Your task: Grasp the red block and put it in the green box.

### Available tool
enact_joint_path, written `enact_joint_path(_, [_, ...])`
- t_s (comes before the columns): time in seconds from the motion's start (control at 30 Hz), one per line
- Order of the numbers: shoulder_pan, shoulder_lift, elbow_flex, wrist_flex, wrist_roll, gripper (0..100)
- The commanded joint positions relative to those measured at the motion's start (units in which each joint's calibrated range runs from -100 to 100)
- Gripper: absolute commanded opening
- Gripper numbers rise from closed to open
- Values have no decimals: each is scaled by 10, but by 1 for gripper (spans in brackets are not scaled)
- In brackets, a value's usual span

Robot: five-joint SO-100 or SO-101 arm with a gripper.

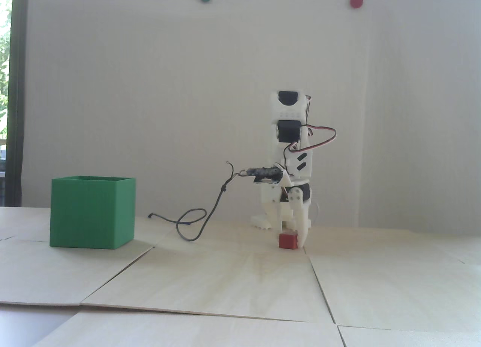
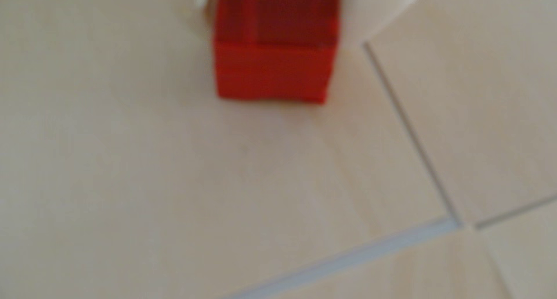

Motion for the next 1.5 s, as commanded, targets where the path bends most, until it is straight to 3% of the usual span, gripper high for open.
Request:
enact_joint_path(0.0, [7,7,-1,-7,0,2])
enact_joint_path(0.17, [8,1,-1,-3,0,2])
enact_joint_path(0.33, [16,-2,-50,120,-1,2])
enact_joint_path(0.47, [54,-2,-200,266,-28,2])
enact_joint_path(0.6, [117,-2,-454,423,-30,2])
enact_joint_path(0.7, [168,-2,-579,423,-27,2])
enact_joint_path(0.8, [215,-4,-626,424,11,2])
enact_joint_path(1.17, [303,-196,-351,424,120,2])
enact_joint_path(1.3, [364,-314,-227,417,185,2])
enact_joint_path(1.47, [429,-388,-166,383,233,2])
